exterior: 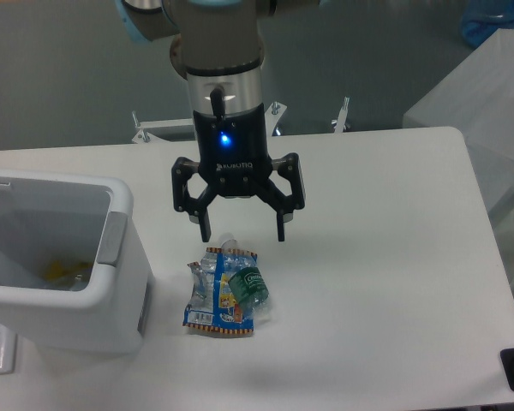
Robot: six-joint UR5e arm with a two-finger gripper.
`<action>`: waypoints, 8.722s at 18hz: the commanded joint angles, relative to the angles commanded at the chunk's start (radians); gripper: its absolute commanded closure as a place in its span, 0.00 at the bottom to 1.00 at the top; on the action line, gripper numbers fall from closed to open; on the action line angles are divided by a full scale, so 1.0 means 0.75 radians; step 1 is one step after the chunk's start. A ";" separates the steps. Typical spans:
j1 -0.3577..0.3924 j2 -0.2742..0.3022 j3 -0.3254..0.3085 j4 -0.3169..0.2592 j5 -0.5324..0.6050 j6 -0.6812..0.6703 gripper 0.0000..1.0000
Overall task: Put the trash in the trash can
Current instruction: 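Lower the gripper toward the clear plastic bottle beside the wrapper, then position the open gripper around the clear bottle and close on it, then lift the clear bottle up off the table, then carry the bottle over the white bin and open the gripper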
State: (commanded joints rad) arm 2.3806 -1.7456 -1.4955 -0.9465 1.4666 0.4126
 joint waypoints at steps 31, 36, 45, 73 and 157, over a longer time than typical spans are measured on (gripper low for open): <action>0.043 -0.348 -0.252 0.227 -0.076 -0.241 0.00; 0.041 -0.372 -0.254 0.231 -0.072 -0.247 0.00; 0.031 -0.444 -0.254 0.262 -0.037 -0.254 0.00; -0.057 -0.520 -0.274 0.260 0.135 -0.295 0.14; -0.280 0.114 -0.055 0.264 -0.626 -0.399 0.23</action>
State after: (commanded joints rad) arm 2.1706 -1.6598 -1.5370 -0.7486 0.9971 0.1135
